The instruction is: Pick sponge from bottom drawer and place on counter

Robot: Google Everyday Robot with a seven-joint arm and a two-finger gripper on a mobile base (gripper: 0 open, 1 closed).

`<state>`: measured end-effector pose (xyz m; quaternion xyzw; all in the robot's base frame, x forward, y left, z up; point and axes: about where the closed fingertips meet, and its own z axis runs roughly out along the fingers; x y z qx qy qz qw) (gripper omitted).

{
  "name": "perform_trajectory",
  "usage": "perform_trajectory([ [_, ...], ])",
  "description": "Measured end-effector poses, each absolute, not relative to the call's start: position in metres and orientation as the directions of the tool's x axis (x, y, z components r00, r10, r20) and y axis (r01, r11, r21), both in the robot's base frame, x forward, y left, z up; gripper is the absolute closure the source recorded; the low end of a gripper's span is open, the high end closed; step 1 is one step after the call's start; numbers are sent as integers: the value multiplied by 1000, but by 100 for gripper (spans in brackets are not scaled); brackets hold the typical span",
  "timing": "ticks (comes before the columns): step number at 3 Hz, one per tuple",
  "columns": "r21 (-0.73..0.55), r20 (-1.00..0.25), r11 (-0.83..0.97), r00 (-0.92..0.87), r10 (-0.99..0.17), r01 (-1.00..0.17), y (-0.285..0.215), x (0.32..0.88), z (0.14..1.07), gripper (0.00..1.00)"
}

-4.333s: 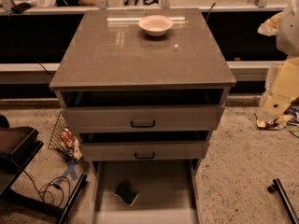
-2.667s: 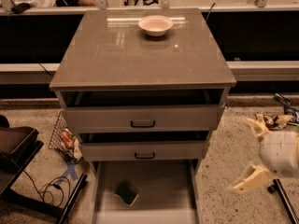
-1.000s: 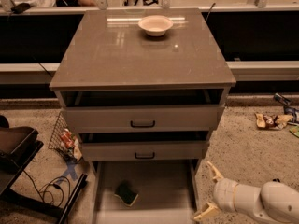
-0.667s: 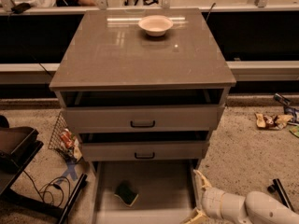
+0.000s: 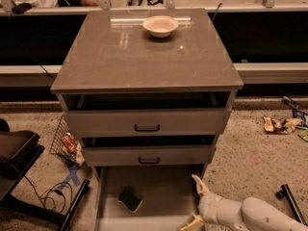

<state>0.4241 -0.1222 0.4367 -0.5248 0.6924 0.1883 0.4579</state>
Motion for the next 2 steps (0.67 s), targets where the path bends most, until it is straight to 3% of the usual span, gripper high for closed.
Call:
perform_trajectory([
  [2,-203,-880,359,8,-475,-911,-17,478,360,0],
])
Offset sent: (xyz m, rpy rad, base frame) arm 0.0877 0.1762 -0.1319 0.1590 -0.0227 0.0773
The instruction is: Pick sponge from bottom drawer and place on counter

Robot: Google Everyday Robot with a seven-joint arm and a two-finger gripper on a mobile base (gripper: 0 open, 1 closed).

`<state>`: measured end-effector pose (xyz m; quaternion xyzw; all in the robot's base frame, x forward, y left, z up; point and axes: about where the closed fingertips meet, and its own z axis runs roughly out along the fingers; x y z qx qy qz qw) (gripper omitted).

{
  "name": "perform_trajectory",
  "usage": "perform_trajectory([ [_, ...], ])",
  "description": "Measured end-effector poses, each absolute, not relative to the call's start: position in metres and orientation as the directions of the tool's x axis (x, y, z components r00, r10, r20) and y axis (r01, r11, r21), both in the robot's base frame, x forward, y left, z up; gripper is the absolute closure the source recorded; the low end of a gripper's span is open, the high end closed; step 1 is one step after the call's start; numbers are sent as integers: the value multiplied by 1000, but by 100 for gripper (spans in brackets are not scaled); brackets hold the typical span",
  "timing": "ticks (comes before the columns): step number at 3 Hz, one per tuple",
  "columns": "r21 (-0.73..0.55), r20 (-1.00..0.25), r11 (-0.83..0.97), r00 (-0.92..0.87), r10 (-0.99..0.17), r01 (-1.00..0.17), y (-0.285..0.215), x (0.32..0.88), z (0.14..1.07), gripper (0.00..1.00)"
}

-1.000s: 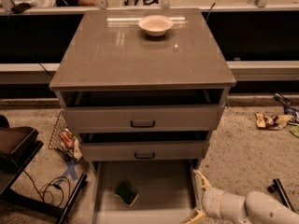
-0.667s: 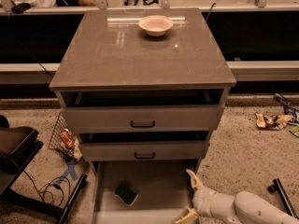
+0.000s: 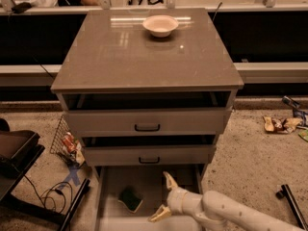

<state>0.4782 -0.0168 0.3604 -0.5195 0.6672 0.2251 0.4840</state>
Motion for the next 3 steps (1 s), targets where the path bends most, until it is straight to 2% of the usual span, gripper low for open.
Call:
perform_trajectory([
  [1,-187,-899,347,17,-438,-919,26,485,316,0],
  [3,-145,-914,330,-1,-405,-933,39,487,301,0],
])
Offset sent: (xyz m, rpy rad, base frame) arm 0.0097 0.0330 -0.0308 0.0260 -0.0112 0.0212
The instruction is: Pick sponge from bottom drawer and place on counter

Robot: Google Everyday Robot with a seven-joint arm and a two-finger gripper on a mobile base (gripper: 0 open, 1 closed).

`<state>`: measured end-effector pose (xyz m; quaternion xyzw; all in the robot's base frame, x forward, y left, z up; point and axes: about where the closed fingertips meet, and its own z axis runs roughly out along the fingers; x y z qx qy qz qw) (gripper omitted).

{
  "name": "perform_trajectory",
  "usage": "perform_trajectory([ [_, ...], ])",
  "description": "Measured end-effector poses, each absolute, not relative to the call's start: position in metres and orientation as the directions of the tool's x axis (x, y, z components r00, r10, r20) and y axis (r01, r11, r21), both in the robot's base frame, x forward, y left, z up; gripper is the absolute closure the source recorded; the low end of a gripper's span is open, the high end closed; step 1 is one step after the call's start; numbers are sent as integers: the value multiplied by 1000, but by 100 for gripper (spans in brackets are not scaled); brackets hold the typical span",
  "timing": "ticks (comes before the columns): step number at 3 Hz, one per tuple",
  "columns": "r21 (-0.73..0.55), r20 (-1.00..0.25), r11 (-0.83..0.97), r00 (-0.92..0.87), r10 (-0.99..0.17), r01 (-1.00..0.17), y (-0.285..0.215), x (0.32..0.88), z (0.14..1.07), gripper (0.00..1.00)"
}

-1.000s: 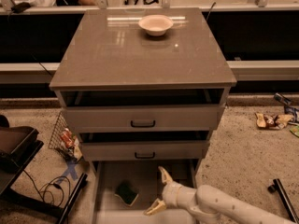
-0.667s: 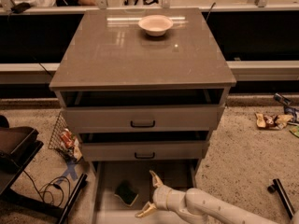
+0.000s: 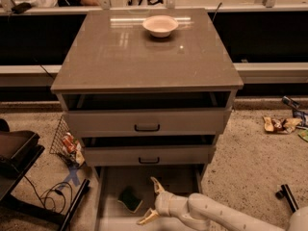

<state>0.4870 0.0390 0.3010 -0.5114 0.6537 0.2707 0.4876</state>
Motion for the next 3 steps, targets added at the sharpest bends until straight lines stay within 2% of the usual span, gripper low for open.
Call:
perform_trajectory([
  [2,-19,-959,275,-60,-278,-961,102,479,175,0],
  [3,10,-966,290,-84,-245,-957,115,498,136,0],
])
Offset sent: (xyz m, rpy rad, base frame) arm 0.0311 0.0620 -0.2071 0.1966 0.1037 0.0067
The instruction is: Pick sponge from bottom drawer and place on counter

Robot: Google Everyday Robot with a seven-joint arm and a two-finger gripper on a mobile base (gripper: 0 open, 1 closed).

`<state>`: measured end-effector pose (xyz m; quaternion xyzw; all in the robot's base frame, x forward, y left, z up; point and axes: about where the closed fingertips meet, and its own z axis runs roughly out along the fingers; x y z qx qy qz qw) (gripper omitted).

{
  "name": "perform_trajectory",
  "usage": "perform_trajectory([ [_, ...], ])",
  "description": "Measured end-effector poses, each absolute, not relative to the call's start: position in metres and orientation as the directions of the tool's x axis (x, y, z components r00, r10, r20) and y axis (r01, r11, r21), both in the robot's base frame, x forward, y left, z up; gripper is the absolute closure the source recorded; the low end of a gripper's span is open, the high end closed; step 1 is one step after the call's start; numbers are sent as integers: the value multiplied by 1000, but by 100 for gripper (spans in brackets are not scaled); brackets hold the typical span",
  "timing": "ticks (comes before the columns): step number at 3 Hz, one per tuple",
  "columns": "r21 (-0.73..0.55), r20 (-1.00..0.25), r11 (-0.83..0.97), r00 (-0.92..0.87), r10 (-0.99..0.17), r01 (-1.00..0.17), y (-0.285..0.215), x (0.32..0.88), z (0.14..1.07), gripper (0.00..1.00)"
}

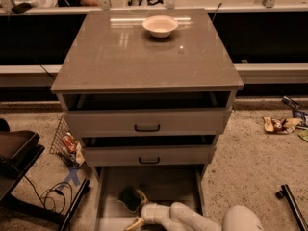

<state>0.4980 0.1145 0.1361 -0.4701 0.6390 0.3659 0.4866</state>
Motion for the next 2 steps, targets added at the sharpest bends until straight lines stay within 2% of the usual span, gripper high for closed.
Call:
perform_trajectory([
  [1,-18,-961,331,-75,-265,-943,97,526,126,0],
  [2,-18,-961,331,-75,-265,-943,97,526,126,0],
])
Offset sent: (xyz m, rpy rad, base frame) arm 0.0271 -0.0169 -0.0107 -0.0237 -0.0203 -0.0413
